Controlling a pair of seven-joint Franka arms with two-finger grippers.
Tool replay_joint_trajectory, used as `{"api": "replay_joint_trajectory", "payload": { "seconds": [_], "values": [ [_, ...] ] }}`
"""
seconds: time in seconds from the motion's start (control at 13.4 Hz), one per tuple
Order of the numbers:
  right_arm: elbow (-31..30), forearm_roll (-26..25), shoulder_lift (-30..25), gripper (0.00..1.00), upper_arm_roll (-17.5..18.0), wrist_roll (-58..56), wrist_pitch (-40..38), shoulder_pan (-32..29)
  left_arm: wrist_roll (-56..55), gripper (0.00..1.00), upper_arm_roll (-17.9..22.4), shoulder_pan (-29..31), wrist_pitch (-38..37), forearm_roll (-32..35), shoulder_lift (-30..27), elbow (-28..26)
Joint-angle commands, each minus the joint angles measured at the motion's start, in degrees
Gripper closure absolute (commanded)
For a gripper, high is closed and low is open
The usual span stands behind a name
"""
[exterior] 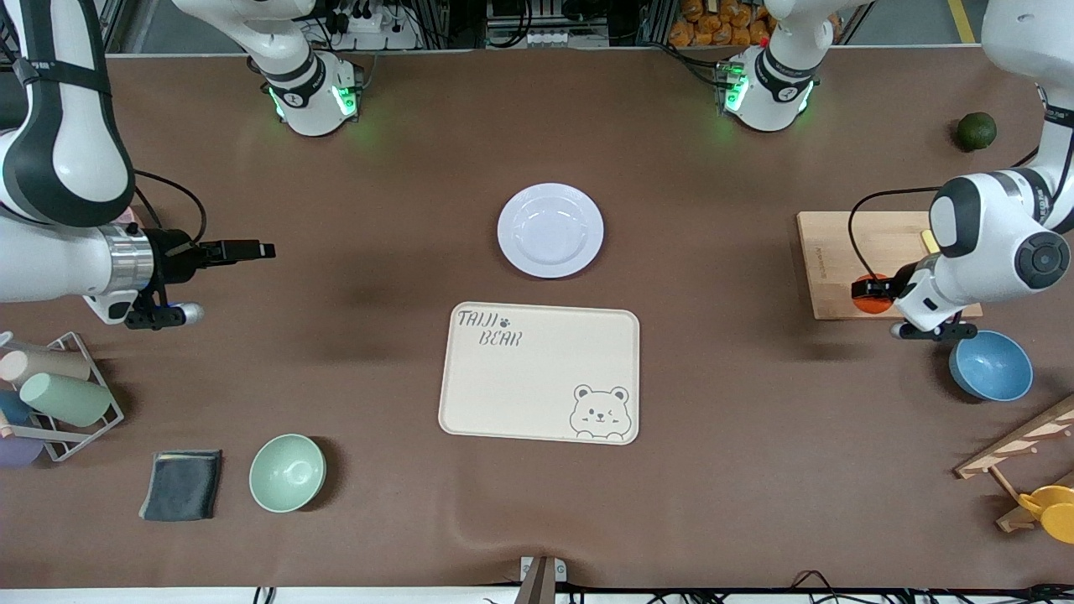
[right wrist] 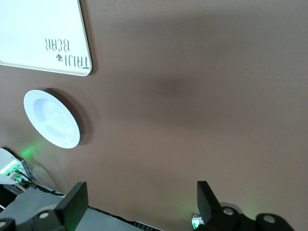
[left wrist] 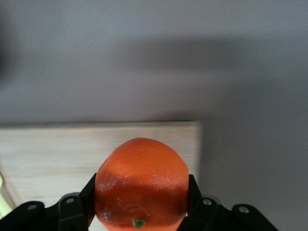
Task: Place orange and plate with both arms
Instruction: 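Carry the orange with the left gripper over the white plate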
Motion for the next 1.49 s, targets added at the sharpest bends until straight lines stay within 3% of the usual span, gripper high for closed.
{"api": "replay_joint_trajectory", "payload": {
  "seconds": [0.0,0.22,0.37,0.75,1.05,1.42],
  "values": [
    [-1.3,2.8,0.4,0.00,0.4,-0.2,0.5,-1.0,-4.3,0.73,-7.6,0.0,-5.5,-2.3,-0.3,5.2],
    [-2.4,6.2,1.6,0.00,0.4,-0.3,0.9,-1.4,-15.9,0.72,-15.8,-1.3,-6.4,-5.0,0.1,6.5],
    [-3.0,7.2,2.3,0.00,0.4,-0.6,0.9,-1.4,-27.8,0.72,-18.3,-5.8,-6.4,-5.0,0.3,7.9],
    [-5.6,8.5,3.2,0.00,0.4,-5.0,3.4,-1.3,-49.0,0.72,-18.3,-19.6,-6.0,-5.1,2.2,9.4],
    [-6.0,12.4,5.9,0.00,0.5,-6.4,3.3,-0.5,-56.5,0.72,-18.4,-24.2,-5.7,-5.1,3.1,9.3],
    [-10.9,19.0,7.4,0.00,0.5,-13.0,6.5,-0.2,-66.1,0.72,-18.3,-30.0,-5.1,-5.1,4.4,9.1]
  ]
}}
